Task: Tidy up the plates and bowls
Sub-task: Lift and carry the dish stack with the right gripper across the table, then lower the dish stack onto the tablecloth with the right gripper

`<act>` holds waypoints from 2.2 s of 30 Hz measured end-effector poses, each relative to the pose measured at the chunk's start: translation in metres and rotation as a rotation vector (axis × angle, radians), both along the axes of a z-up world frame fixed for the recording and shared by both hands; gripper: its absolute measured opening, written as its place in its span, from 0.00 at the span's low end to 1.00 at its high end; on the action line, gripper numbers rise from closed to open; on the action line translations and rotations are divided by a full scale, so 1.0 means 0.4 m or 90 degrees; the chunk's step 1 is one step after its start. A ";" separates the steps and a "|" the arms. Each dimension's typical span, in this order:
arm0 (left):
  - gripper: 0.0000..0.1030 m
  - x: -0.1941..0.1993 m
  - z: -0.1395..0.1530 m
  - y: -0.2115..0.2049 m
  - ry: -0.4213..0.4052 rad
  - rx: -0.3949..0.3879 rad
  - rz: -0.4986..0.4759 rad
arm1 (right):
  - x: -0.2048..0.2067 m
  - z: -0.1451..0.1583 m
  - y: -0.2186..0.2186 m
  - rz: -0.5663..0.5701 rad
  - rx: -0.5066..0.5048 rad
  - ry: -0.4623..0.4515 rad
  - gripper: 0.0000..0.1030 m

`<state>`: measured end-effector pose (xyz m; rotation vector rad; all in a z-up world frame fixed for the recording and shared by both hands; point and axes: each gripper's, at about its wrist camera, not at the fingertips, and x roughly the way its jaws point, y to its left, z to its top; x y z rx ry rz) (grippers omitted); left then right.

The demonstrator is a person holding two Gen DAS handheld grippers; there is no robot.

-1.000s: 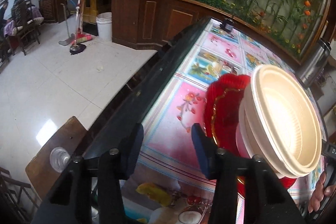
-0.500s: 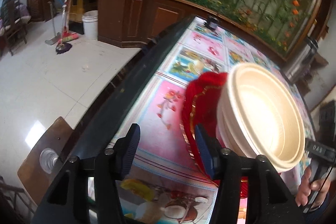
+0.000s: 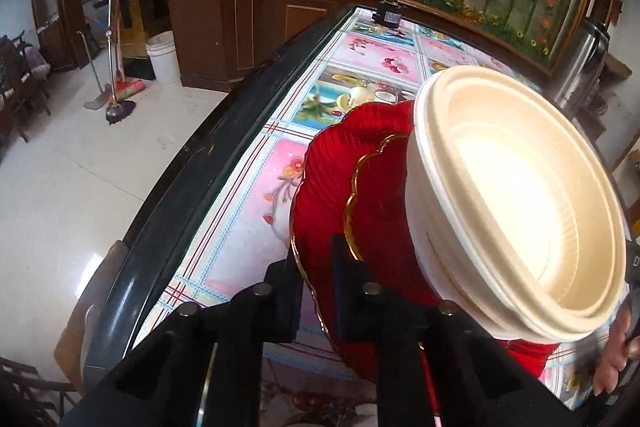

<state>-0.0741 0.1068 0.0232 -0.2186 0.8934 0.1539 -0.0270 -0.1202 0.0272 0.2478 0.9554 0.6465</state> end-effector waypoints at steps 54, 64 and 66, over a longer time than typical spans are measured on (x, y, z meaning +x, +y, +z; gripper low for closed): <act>0.71 0.146 0.031 -0.493 -0.035 0.024 -0.135 | -0.063 0.003 -0.559 -0.277 0.009 -0.033 0.17; 0.84 0.031 0.042 -0.480 -0.074 0.031 -0.154 | -0.135 0.039 -0.592 -0.343 0.016 -0.113 0.17; 0.85 0.011 0.039 -0.481 -0.082 0.032 -0.158 | -0.156 0.042 -0.605 -0.366 0.019 -0.122 0.25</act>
